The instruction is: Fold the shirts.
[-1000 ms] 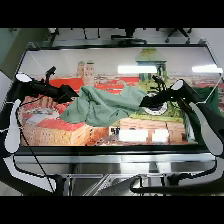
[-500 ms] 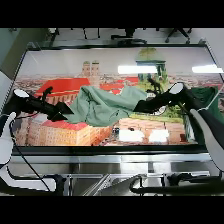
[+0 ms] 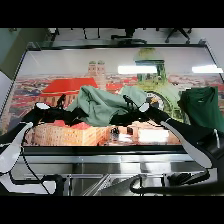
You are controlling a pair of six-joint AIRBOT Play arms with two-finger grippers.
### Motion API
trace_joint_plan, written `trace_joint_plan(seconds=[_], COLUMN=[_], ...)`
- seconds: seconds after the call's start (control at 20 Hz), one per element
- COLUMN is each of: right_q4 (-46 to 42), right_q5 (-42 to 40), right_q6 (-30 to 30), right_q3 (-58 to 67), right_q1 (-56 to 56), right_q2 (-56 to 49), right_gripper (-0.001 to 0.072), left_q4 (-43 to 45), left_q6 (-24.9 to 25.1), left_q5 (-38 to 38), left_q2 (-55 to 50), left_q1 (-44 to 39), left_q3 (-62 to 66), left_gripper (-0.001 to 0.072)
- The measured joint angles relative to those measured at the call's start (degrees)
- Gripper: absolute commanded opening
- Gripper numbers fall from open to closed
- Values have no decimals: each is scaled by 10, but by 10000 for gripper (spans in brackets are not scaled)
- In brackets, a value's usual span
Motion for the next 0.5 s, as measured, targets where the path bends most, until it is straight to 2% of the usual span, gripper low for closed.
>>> trace_joint_plan(seconds=[0.05, 0.1, 0.2, 0.3, 0.35, 0.4, 0.5], right_q4=[26, 53, 112, 168, 189, 220, 264], right_q5=[-9, -18, -31, -48, -60, -67, -67], right_q6=[-17, -38, -87, -137, -160, -183, -216], right_q3=[-1, -1, -2, -3, -3, -3, 1], right_q1=[5, 9, 14, 16, 17, 17, 18], right_q2=[-8, -15, -27, -37, -41, -42, -40], right_gripper=[478, 477, 462, 178, 55, 20, 19], left_q4=[-3, -5, -8, -8, -8, -8, -9], left_q6=[0, 0, 2, 2, 3, 5, 11], left_q5=[20, 35, 61, 73, 79, 82, 86], left_q2=[0, 1, 1, 1, 1, 1, 3], left_q1=[-7, -12, -18, -22, -23, -23, -24], left_q3=[1, 2, 4, 5, 5, 6, 6], left_gripper=[589, 435, 233, 58, 17, 17, 16])
